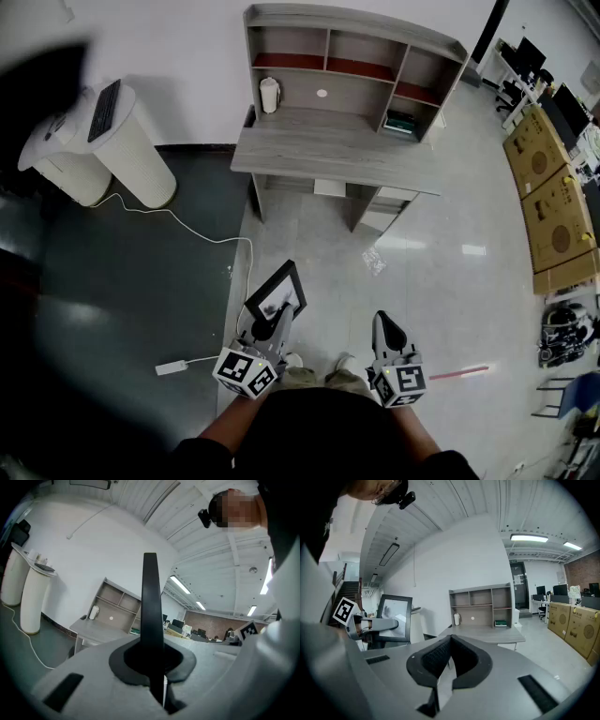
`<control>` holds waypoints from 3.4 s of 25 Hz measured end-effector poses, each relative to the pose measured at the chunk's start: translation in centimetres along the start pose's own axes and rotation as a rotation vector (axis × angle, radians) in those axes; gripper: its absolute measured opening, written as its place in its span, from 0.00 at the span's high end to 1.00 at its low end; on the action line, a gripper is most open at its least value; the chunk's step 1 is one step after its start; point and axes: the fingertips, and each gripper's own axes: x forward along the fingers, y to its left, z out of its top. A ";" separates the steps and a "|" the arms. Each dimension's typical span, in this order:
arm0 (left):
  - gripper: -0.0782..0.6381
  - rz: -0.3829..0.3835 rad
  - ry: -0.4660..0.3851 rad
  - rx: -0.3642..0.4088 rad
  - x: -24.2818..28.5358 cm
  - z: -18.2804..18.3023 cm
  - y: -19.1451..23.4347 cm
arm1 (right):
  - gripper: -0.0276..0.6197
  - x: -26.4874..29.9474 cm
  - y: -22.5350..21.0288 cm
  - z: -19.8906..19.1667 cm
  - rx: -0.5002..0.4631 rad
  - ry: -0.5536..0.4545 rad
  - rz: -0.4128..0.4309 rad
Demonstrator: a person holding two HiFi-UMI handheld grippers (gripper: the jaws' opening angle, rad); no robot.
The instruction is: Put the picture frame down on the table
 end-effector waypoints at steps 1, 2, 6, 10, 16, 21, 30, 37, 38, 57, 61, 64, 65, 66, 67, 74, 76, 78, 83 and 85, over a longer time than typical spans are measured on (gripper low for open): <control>0.86 0.001 0.002 0.002 -0.1 -0.1 0.2 | 0.94 0.0 0.0 0.1 0.008 -0.003 0.000; 0.86 0.002 0.004 0.004 -0.2 -0.1 0.4 | 0.94 0.0 0.1 0.1 0.019 -0.009 0.000; 0.86 -0.008 0.008 0.012 -0.2 -0.6 1.5 | 0.94 0.2 0.1 0.4 0.084 -0.025 -0.025; 0.86 0.011 0.031 -0.002 0.8 -1.2 3.2 | 0.94 1.1 -1.0 -1.3 0.045 0.038 -0.055; 0.86 0.047 0.030 -0.006 5.5 -0.8 6.1 | 0.94 6.6 -4.7 -1.2 0.050 0.041 -0.039; 0.86 0.078 0.039 0.007 12.3 0.4 8.3 | 0.94 13.9 -9.3 0.9 0.079 0.003 0.017; 0.86 0.113 0.043 0.007 25.9 3.0 9.5 | 0.94 23.8 -18.1 4.5 0.072 -0.004 0.139; 0.85 0.098 0.147 -0.038 34.1 -0.1 12.6 | 0.94 30.1 -21.4 5.2 0.102 0.075 0.181; 0.86 0.093 0.163 -0.055 35.2 -0.6 13.4 | 0.94 31.2 -21.5 5.3 0.104 0.080 0.185; 0.85 -0.036 0.587 -0.564 60.5 -12.2 33.7 | 0.94 53.6 -28.3 10.5 0.221 0.178 -0.063; 0.85 0.039 0.660 -0.588 63.9 -15.1 37.5 | 0.94 56.0 -27.6 10.1 0.234 0.215 -0.044; 0.85 0.070 0.724 -0.601 65.5 -16.5 38.8 | 0.94 56.3 -27.8 10.6 0.224 0.232 -0.051; 0.85 0.073 0.746 -0.611 65.7 -17.0 39.3 | 0.94 56.5 -27.8 10.4 0.221 0.245 -0.055; 0.85 0.069 0.767 -0.620 65.9 -17.5 39.8 | 0.94 56.8 -27.8 10.1 0.218 0.259 -0.061; 0.85 0.061 0.785 -0.627 66.1 -17.9 40.1 | 0.94 57.1 -27.8 9.8 0.217 0.270 -0.067; 0.48 0.155 0.828 -0.604 64.4 -18.4 41.7 | 0.94 57.3 -26.6 8.9 0.129 0.313 0.013; 0.42 0.213 0.828 -0.503 63.1 -17.6 42.5 | 0.94 56.9 -26.0 8.8 0.096 0.321 0.048; 0.40 0.251 0.818 -0.410 61.9 -16.7 43.2 | 0.94 56.4 -25.6 8.7 0.094 0.313 0.073; 0.40 0.285 0.722 -0.266 59.1 -12.4 43.3 | 0.94 54.4 -25.0 8.3 0.107 0.279 0.113; 0.40 0.279 0.658 -0.238 57.9 -10.0 42.1 | 0.94 53.4 -25.1 8.2 0.115 0.255 0.115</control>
